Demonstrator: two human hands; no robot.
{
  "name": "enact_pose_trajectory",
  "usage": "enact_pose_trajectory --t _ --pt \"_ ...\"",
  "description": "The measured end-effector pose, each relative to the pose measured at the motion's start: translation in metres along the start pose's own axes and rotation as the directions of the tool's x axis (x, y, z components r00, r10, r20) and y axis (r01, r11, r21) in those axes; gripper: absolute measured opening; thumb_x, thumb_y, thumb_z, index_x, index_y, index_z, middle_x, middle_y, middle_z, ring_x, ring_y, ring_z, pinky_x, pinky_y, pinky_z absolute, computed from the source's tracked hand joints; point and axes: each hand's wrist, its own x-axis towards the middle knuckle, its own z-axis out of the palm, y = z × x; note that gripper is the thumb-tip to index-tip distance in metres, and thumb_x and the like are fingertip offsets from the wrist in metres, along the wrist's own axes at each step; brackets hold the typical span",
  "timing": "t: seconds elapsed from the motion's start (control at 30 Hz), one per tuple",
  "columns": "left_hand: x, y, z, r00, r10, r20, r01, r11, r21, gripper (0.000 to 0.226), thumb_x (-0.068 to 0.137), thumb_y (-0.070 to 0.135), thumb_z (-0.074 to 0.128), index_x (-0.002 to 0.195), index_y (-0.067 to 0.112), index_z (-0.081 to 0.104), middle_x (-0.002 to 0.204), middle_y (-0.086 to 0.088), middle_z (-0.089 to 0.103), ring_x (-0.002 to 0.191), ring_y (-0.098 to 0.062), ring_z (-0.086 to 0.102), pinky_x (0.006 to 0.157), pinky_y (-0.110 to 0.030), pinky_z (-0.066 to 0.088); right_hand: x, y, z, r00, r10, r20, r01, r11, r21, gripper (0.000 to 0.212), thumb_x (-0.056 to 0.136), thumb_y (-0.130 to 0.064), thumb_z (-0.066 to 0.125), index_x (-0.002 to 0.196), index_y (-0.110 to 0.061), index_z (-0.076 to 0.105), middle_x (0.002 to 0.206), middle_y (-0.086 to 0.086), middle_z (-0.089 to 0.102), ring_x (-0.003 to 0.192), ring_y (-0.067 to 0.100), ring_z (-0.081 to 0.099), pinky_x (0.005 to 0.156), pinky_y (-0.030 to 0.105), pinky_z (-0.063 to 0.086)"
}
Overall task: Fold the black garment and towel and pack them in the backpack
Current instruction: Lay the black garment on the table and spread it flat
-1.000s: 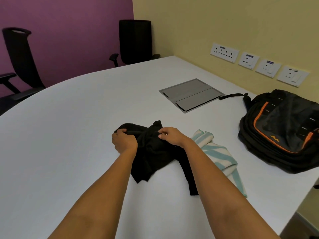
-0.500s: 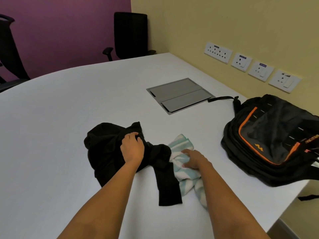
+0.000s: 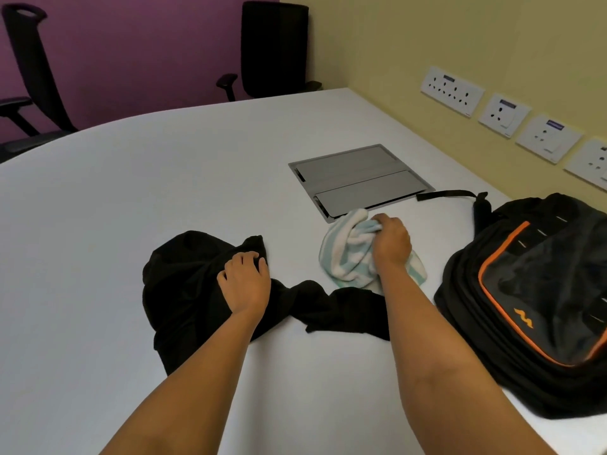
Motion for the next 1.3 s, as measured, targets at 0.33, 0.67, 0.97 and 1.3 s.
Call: enact_pose_trajectory --t 0.33,0.67,0.97,1.3 --pt "0.014 -0.005 0.017 1.0 0.002 -0.013 -0.001 0.999 0.051 0.034 0.098 0.032 0.04 0.127 0.019 0.055 0.133 -0.002 0.054 0.128 -0.021 0.044 0.108 -0.039 0.029 0.011 0.048 0.041 0.868 0.208 0.452 0.023 0.891 -0.454 0.056 0.1 -0.02 0.032 0.15 -0.027 0.01 0.159 0.007 -0.007 0.145 0.036 -0.002 0.113 0.056 0.01" --pt "-0.003 -0.03 -0.015 0.993 -0.079 -0.083 0.074 0.996 -0.052 0.041 0.1 0.035 0.036 0.132 0.015 0.05 0.136 -0.004 0.051 0.13 -0.021 0.042 0.111 -0.039 0.027 -0.085 -0.048 0.051 0.841 -0.254 0.478 0.128 0.951 0.281 0.041 0.097 -0.039 0.046 0.128 -0.014 0.054 0.13 0.008 0.055 0.12 0.025 0.05 0.1 0.033 0.038" --pt "-0.013 -0.098 -0.046 0.935 -0.352 -0.048 0.347 0.934 -0.088 0.064 0.092 0.023 0.055 0.145 0.007 0.023 0.149 -0.016 0.029 0.138 -0.033 0.029 0.112 -0.048 0.027 -0.162 -0.109 0.067 0.675 -0.354 0.647 0.311 0.932 0.186 0.057 0.089 -0.058 0.049 0.113 -0.007 0.054 0.111 0.012 0.063 0.103 0.028 0.059 0.088 0.039 0.049" --pt "0.006 -0.106 -0.075 0.688 -0.535 0.49 0.719 0.409 -0.562 0.017 0.091 0.02 0.057 0.087 0.004 0.06 0.082 -0.01 0.062 0.075 -0.022 0.059 0.071 -0.029 0.047 -0.153 -0.144 0.031 0.788 -0.332 0.519 -0.039 0.814 0.58 0.041 0.087 -0.041 0.062 0.114 -0.009 0.058 0.111 0.005 0.064 0.103 0.019 0.059 0.093 0.031 0.048"
